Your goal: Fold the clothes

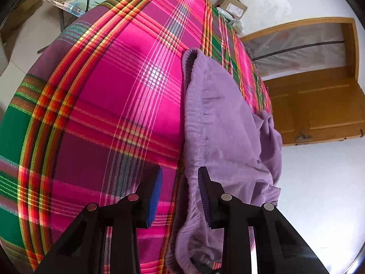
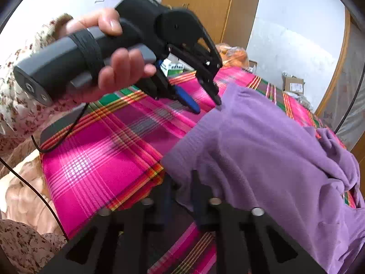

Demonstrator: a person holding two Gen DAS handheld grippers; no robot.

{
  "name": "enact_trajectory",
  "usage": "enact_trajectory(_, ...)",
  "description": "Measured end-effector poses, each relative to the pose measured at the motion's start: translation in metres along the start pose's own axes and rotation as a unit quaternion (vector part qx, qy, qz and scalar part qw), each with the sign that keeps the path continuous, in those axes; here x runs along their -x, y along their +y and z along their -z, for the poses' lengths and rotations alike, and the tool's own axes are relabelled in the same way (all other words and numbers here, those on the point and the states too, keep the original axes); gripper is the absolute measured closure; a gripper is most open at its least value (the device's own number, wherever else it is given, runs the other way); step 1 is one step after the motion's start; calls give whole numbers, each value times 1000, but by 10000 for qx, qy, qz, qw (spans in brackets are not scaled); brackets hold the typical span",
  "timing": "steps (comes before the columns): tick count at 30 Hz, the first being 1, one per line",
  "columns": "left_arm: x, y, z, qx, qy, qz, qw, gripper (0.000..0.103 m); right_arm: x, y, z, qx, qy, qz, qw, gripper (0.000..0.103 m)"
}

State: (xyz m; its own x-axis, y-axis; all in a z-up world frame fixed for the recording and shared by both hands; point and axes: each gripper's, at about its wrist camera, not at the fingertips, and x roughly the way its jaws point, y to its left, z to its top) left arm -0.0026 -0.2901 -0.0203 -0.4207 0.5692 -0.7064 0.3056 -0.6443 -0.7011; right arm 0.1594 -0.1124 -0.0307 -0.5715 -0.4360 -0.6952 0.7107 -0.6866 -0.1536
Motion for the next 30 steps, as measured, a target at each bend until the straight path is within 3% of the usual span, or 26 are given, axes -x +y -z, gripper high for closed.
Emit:
enact_trajectory(3,0,0,0,24,3,28,10000,66,17,-15,-4,-438,-344,-243,9981,93)
enact_trajectory(7,-3,1,-4,278,58,276,9992,53,27,-29,-4,-737,-493,-430,9951,93)
enact_trajectory(11,-9,2,-8,593,95,517,9969,53,29,-31,-3,-825,-576,-456,9939,93)
enact_trajectory(25,-38,-22,-23,534,291,688,9958,53,60,-50,-1,-1285,-1079,-591,9840,93)
enact_trajectory(30,-51,-32,-31,438,258,662,9965,62,70,-57,-1,-1408,-1164,-559,9816,93)
